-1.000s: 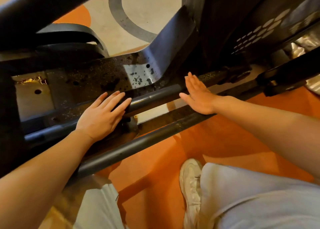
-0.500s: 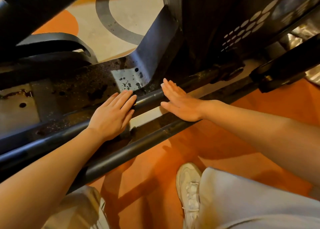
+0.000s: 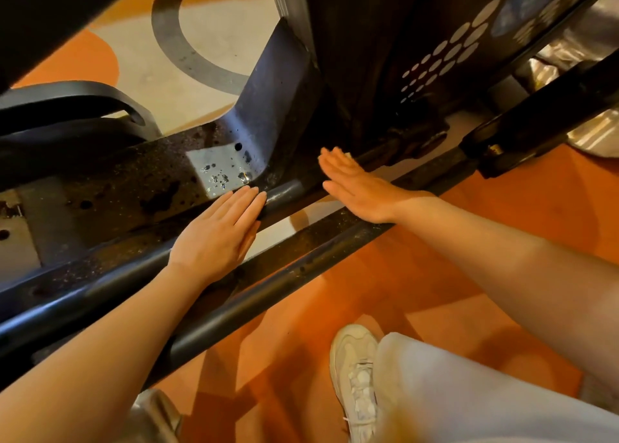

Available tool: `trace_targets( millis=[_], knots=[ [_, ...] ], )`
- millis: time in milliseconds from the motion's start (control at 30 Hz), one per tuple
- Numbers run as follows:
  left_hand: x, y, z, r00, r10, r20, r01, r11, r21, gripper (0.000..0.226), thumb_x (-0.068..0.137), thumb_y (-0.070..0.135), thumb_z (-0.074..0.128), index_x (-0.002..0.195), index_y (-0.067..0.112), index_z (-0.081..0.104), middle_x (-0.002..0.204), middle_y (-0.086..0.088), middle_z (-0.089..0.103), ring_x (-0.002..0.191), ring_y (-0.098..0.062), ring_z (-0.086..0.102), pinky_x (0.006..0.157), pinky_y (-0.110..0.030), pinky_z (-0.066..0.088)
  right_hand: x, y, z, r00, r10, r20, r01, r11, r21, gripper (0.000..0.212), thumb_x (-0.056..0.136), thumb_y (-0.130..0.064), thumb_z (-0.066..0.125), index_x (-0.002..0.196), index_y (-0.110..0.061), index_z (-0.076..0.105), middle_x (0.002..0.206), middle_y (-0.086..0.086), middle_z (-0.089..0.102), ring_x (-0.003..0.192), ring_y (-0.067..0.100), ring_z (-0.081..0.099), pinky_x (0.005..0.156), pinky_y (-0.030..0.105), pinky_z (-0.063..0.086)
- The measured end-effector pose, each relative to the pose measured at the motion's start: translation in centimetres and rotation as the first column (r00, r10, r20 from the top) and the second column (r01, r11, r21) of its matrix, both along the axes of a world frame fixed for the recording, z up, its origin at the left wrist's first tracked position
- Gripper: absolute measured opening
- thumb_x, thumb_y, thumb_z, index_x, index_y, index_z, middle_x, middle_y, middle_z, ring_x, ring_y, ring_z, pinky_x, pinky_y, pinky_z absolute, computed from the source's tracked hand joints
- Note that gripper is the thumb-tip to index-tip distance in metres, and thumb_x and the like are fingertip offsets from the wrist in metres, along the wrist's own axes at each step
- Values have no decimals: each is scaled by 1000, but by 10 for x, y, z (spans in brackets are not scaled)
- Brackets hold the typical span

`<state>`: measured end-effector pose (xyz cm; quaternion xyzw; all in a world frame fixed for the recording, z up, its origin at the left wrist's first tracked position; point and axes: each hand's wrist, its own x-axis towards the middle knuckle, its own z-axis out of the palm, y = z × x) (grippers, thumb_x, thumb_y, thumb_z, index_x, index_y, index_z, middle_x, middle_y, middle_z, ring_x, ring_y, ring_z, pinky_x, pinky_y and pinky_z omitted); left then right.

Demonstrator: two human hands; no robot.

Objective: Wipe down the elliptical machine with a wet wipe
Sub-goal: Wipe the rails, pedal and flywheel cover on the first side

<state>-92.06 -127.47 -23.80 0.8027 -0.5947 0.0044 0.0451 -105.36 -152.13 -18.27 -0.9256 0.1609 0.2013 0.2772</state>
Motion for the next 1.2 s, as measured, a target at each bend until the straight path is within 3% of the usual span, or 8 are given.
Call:
trace_targets(
  millis=[100,267,433,567,700,833,1000,1200],
  knots=[
    [-1,0,-1,1000,-1,1,1,1000,-13,54,101,33,31,144,3,47,143,-19,52,132,-33,51,114,-43,31,-6,-9,-3,996,74,54,-74,997,2,53,108,-29,24,155,-18,3,162,-7,-7,141,-2,-15,107,8,-12],
    [-1,0,-2,1000,7,-6,-7,999,-33,54,101,32,32,143,2,48,141,-20,53,131,-34,52,113,-43,34,-13,-42,-14,975,-193,110,217,936,-278,52,108,-18,25,154,-3,6,163,12,-1,150,25,-4,119,32,-1],
    [-2,0,-3,1000,19,2,-19,999,-35,54,101,34,31,143,4,47,141,-19,54,130,-33,52,114,-41,33,-4,-49,-24,922,-381,66,373,834,-406,62,104,-7,32,154,-5,-4,162,11,-12,150,24,-10,120,34,-2],
    [-1,-1,-3,1000,12,4,-12,999,-37,54,101,33,32,142,3,48,140,-20,54,129,-34,53,115,-37,25,-3,-55,-27,946,-310,92,321,871,-371,79,92,14,45,155,-7,1,163,9,-6,150,24,-6,121,32,1],
    [-2,-1,-2,1000,13,-15,-14,999,-47,54,100,33,33,141,2,49,139,-21,55,128,-35,54,115,-36,24,-4,-65,-28,959,-171,224,222,949,-225,60,94,14,39,151,-1,25,161,12,19,150,24,12,118,28,7],
    [-1,0,0,999,17,-33,-19,999,-42,54,100,33,34,142,2,48,140,-21,54,129,-34,52,120,-26,11,-9,-76,-31,948,-164,271,205,970,-130,50,98,10,43,146,5,30,157,16,27,147,23,22,115,19,12],
    [-1,-1,1,999,20,-49,-21,999,-26,57,103,39,27,142,3,48,140,-20,54,129,-33,52,120,-24,8,-25,-98,-30,816,-104,569,363,857,-364,46,91,9,55,137,2,51,144,20,47,136,33,43,110,34,30],
    [-1,-1,3,999,25,-47,-25,1000,-18,62,106,44,17,142,4,48,140,-19,54,128,-32,53,121,-20,4,-27,-116,-30,931,-139,337,283,860,-426,58,95,8,48,149,-4,32,159,14,24,148,28,20,116,36,24]
  ],
)
